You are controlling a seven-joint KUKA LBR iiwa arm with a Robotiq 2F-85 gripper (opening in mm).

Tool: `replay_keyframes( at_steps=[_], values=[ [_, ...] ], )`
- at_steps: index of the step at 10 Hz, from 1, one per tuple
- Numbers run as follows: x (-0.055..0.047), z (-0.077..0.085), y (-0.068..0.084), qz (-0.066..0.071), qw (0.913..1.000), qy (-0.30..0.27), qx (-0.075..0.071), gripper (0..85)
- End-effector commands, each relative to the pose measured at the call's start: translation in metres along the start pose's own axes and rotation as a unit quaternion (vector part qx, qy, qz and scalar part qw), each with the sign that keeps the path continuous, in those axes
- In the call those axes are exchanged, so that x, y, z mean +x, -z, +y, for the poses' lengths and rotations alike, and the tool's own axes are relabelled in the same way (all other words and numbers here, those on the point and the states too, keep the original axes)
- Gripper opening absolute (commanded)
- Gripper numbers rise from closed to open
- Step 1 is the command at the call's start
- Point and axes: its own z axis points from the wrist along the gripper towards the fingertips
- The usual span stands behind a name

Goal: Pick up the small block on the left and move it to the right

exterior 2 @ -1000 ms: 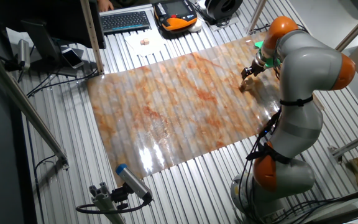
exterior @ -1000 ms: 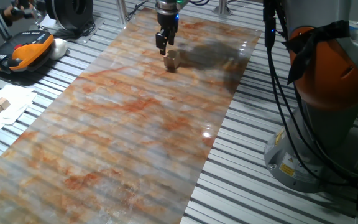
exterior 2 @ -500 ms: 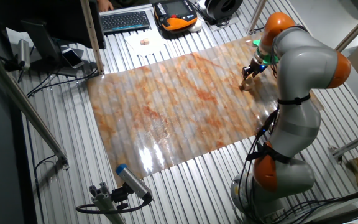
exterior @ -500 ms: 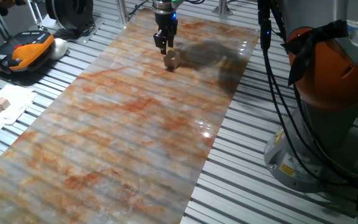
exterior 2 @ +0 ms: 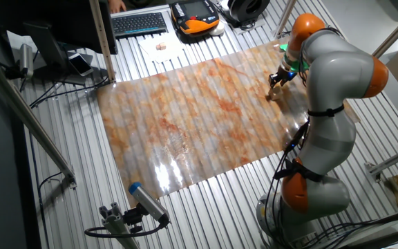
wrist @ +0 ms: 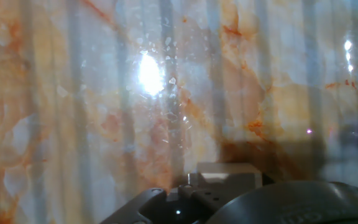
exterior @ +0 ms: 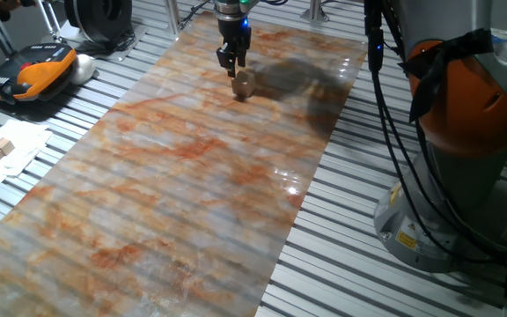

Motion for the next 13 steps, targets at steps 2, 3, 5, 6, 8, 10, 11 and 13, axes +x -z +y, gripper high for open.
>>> replay_keyframes(
  at_steps=[2,3,5,6,8,10,11,13],
  values=[
    [0.0,0.0,0.0,-0.001,1.0,0.003,-0.001,51.0],
    [0.0,0.0,0.0,0.001,1.0,0.007,-0.002,51.0],
    [0.0,0.001,0.0,-0.001,0.9999,0.008,0.007,51.0],
    [-0.001,0.001,-0.001,-0.001,0.9999,0.01,0.008,51.0],
    [-0.001,0.002,-0.002,-0.013,0.9997,-0.001,0.018,68.0],
    [-0.001,0.003,-0.004,-0.025,0.9993,-0.015,0.024,68.0],
    [-0.002,0.002,-0.006,-0.026,0.9993,-0.014,0.021,68.0],
    [-0.002,-0.001,-0.013,-0.032,0.9993,-0.01,0.015,68.0]
  ],
)
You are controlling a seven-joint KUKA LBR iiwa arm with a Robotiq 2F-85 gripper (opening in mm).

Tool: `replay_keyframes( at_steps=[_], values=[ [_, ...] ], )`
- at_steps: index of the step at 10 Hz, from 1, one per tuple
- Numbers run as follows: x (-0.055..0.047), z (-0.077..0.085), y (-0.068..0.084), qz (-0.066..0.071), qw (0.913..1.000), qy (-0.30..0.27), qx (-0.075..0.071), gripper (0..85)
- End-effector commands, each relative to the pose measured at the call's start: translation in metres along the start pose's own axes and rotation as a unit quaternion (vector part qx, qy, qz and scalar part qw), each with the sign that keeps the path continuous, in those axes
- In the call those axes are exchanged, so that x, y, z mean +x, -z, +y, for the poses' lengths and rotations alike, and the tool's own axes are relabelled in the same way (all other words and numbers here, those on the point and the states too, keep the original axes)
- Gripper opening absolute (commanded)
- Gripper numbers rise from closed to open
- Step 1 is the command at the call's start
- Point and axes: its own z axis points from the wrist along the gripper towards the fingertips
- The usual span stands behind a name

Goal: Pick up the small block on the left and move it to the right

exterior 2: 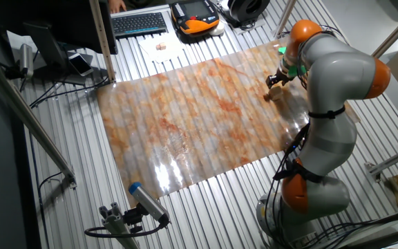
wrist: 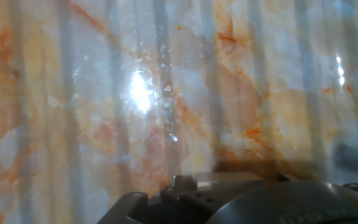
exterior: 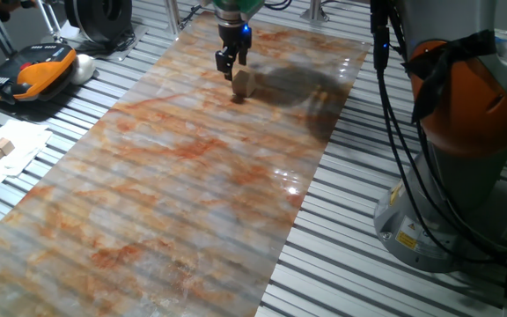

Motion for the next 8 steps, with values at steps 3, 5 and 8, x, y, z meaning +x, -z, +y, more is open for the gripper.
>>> replay_keyframes(
  at_steps=[3,5,8],
  values=[
    [0.0024,0.0009,-0.0079,-0.013,0.9999,0.001,-0.003,68.0],
    [0.0046,0.0014,-0.0094,-0.019,0.9998,0.003,-0.005,68.0],
    [0.0086,-0.0013,-0.0127,-0.022,0.9997,0.008,-0.008,68.0]
  ],
)
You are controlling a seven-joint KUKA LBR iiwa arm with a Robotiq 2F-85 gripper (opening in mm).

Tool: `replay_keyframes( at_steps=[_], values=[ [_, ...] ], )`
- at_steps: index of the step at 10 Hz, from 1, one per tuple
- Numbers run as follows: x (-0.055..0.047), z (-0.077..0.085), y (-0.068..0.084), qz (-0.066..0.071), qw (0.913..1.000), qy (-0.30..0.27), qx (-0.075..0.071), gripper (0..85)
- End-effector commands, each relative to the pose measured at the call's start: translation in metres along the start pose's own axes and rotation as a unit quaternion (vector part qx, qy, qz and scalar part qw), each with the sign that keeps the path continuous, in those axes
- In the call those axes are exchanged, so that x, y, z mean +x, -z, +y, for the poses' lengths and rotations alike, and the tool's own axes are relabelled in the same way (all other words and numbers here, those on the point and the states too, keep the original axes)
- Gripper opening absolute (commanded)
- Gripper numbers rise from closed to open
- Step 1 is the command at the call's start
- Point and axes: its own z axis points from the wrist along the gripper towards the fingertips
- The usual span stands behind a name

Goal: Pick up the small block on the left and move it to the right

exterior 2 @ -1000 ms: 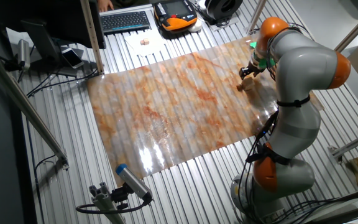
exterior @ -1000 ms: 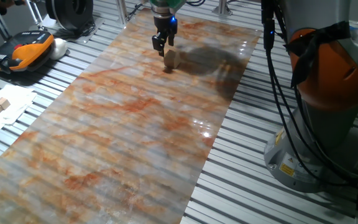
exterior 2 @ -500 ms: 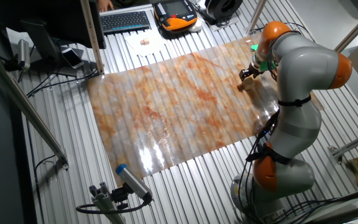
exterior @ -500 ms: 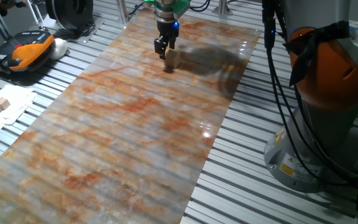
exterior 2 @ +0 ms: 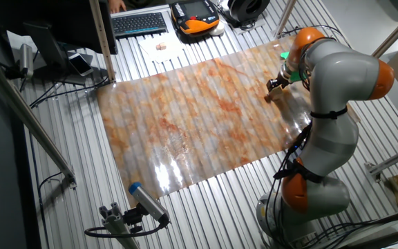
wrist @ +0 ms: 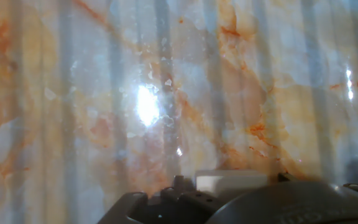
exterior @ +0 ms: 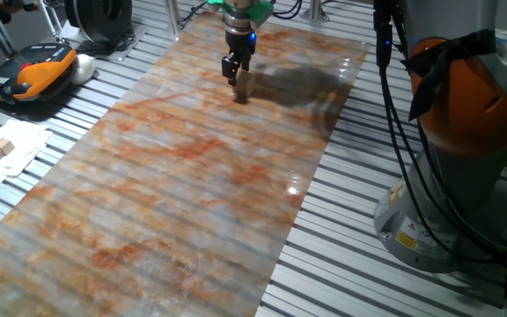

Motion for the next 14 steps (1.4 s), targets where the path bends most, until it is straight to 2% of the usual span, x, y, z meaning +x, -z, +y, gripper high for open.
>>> replay_keyframes(
  at_steps=[1,4,14],
  values=[
    [0.001,0.001,-0.001,-0.001,1.0,0.0,0.001,68.0],
    [0.007,0.004,-0.002,-0.002,1.0,-0.002,0.003,68.0],
    [0.013,0.004,-0.008,-0.005,1.0,0.004,-0.002,68.0]
  ],
)
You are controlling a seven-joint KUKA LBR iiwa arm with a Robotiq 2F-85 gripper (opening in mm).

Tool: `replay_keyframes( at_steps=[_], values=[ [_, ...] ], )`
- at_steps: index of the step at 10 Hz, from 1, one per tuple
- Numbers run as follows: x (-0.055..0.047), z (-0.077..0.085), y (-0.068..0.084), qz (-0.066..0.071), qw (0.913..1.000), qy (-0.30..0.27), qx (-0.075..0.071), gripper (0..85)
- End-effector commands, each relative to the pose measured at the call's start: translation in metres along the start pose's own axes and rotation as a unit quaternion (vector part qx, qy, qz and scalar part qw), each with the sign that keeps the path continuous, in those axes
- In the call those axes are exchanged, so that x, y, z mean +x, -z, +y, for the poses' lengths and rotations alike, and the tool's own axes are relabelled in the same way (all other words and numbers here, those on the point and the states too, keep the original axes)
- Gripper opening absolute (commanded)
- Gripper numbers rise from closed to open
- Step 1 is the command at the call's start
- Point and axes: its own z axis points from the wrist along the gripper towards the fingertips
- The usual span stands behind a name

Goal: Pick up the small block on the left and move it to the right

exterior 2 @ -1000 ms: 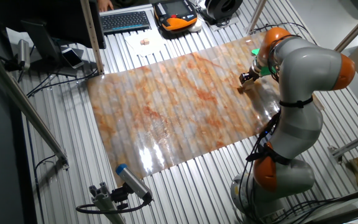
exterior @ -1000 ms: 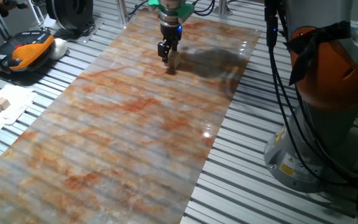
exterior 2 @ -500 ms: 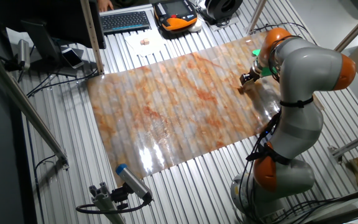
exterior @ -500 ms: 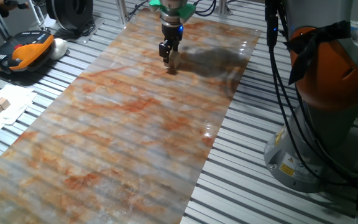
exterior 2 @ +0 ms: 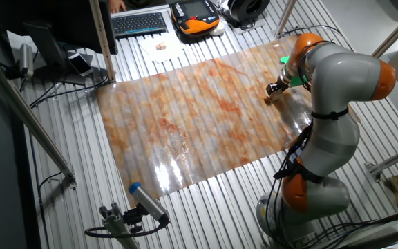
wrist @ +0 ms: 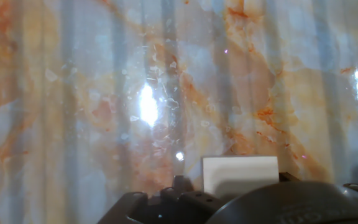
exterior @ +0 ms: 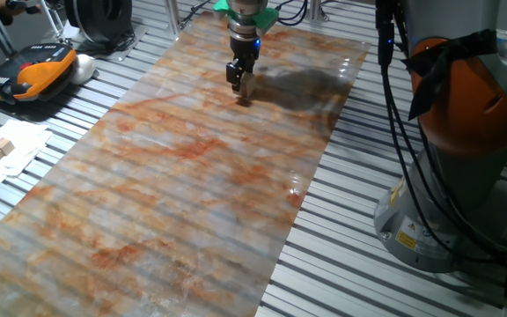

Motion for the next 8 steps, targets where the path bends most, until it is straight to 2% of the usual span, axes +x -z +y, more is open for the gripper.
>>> replay_keyframes(
  at_steps=[1,4,5,8],
  values=[
    [-0.0002,-0.0002,0.0001,0.001,1.0,-0.001,0.0,68.0],
    [-0.0005,-0.001,-0.0005,0.002,1.0,0.002,-0.003,68.0],
    [-0.0007,-0.0011,-0.001,0.002,1.0,0.003,-0.003,51.0],
    [-0.0012,-0.0016,-0.002,0.002,1.0,0.005,-0.002,51.0]
  ],
)
